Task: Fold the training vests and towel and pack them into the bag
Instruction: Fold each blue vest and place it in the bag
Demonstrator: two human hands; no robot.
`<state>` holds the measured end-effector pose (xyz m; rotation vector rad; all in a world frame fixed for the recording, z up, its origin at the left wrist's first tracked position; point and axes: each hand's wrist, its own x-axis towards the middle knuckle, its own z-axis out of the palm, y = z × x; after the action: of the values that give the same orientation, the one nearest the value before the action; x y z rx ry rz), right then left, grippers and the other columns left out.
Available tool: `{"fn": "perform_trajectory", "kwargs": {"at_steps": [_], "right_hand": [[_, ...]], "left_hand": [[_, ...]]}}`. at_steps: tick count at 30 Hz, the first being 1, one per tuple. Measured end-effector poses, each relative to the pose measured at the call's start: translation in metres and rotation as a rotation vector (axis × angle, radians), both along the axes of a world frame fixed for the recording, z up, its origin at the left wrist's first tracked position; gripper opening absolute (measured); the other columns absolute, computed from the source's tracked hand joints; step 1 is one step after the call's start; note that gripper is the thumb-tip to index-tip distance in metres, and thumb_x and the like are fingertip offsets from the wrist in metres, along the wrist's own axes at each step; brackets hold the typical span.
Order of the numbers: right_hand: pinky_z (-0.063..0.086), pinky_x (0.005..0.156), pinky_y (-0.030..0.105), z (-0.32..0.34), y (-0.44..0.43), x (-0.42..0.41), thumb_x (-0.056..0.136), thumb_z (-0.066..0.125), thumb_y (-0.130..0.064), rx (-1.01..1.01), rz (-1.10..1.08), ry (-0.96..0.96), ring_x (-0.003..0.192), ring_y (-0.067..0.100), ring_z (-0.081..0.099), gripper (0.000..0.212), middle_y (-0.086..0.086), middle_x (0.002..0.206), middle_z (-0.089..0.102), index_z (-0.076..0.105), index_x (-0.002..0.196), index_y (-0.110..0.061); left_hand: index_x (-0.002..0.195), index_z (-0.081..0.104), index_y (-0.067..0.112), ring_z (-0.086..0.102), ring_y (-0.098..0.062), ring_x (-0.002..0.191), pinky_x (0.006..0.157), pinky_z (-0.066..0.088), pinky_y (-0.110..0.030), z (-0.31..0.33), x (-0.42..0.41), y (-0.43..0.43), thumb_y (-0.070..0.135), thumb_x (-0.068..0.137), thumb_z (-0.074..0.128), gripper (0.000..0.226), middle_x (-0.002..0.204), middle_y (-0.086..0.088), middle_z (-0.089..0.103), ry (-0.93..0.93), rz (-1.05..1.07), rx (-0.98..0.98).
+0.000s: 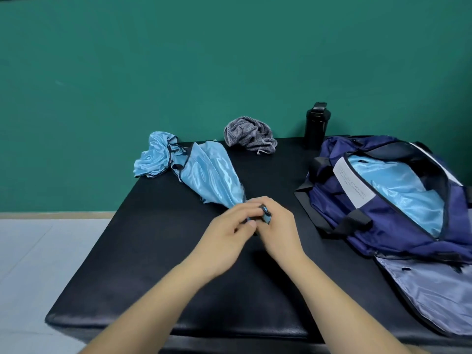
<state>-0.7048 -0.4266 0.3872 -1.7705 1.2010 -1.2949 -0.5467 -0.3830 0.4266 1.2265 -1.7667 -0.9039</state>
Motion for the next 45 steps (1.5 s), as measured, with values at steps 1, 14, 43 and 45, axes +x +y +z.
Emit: {"fn": "perform_trajectory", "kwargs": {"at_steps": [1, 14, 43, 45], "right_hand": [[0.053, 0.080, 0.024, 0.002, 0.003, -0.001, 0.084, 0.062, 0.007, 0.011, 0.006, 0.002, 0.097, 0.015, 0.070, 0.043, -0.011, 0.100, 0.075, 0.075, 0.103, -0.029], [0.054, 0.084, 0.031, 0.058, 0.056, -0.021, 0.094, 0.078, -0.033, 0.052, -0.074, 0.023, 0.091, 0.010, 0.070, 0.004, -0.016, 0.096, 0.076, 0.075, 0.096, -0.036], [0.056, 0.071, 0.034, 0.200, 0.132, -0.095, 0.090, 0.074, -0.029, -0.032, -0.245, 0.624, 0.070, 0.014, 0.066, 0.014, -0.014, 0.102, 0.072, 0.070, 0.102, -0.035], [0.055, 0.066, 0.032, 0.207, 0.134, -0.096, 0.088, 0.073, -0.025, -0.027, -0.235, 0.612, 0.067, 0.014, 0.066, 0.008, -0.020, 0.098, 0.073, 0.073, 0.090, -0.033]], "left_hand": [[0.133, 0.072, 0.030, 0.061, -0.004, 0.128, 0.108, 0.047, -0.024, 0.000, 0.000, 0.006, 0.007, 0.104, 0.061, 0.039, 0.142, 0.023, 0.062, 0.012, -0.008, 0.009], [0.128, 0.056, 0.030, 0.055, -0.014, 0.120, 0.100, 0.051, -0.039, -0.067, 0.041, 0.002, 0.065, 0.076, 0.083, 0.068, 0.124, 0.012, 0.057, -0.498, 0.441, 0.112], [0.149, 0.051, 0.029, 0.051, -0.020, 0.129, 0.101, 0.045, -0.039, -0.089, 0.040, 0.058, 0.056, 0.103, 0.055, 0.053, 0.146, 0.007, 0.052, -0.916, 0.376, -0.044], [0.139, 0.059, 0.031, 0.054, -0.020, 0.122, 0.096, 0.046, -0.038, -0.092, 0.038, 0.053, 0.055, 0.104, 0.054, 0.043, 0.135, 0.006, 0.058, -0.913, 0.407, -0.064]]}}
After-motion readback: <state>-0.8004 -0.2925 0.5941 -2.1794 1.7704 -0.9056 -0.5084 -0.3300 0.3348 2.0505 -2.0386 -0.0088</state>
